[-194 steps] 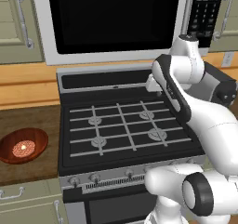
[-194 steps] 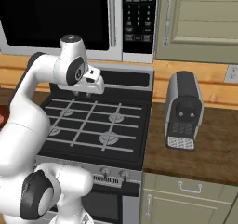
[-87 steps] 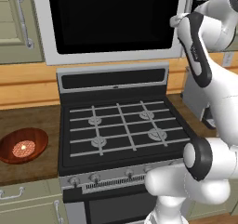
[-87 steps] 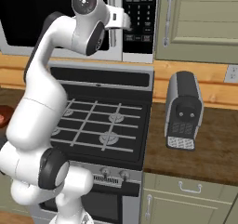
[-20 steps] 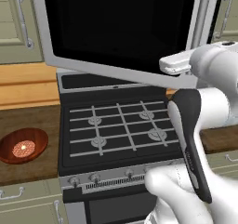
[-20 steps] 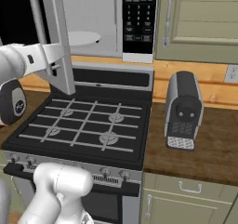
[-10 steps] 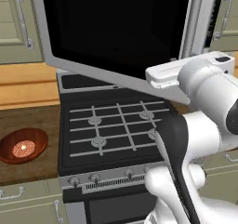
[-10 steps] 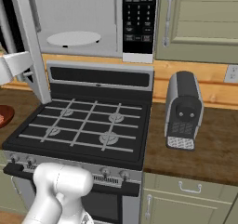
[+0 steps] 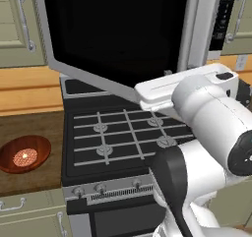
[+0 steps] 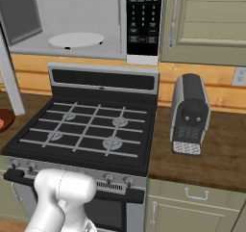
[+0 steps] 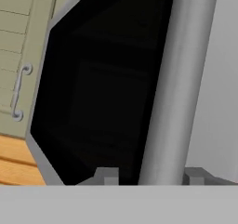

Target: Open the microwave, place the bowl with waffle inside the microwave, then close the microwave door and turn it on.

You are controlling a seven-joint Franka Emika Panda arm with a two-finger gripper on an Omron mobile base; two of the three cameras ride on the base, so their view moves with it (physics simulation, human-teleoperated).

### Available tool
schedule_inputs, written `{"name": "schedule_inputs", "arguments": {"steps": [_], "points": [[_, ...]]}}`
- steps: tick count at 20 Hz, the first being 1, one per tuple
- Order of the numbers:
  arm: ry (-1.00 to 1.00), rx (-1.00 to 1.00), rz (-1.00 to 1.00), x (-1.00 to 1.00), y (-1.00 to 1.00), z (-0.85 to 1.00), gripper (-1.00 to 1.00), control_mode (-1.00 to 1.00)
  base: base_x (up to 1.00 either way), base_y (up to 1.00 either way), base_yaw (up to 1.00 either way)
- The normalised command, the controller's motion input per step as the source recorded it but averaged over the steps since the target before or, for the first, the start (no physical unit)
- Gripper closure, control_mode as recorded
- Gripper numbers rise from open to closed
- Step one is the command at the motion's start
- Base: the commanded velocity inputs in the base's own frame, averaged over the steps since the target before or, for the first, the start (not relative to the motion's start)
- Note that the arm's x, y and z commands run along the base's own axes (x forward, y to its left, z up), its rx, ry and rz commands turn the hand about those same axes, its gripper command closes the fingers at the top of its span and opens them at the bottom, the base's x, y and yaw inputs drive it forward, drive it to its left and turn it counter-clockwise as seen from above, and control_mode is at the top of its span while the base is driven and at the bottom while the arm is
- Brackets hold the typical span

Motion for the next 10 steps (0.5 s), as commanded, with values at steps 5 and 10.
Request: {"name": "schedule_inputs", "arguments": {"steps": [5,10], "points": [[-0.03,-0.09,0.0,0.0,1.0,0.0,1.0,-1.0,0.0,0.0,0.0],[-0.13,-0.1,0.0,0.09,1.0,-0.05,1.0,-1.0,0.0,0.0,0.0]]}}
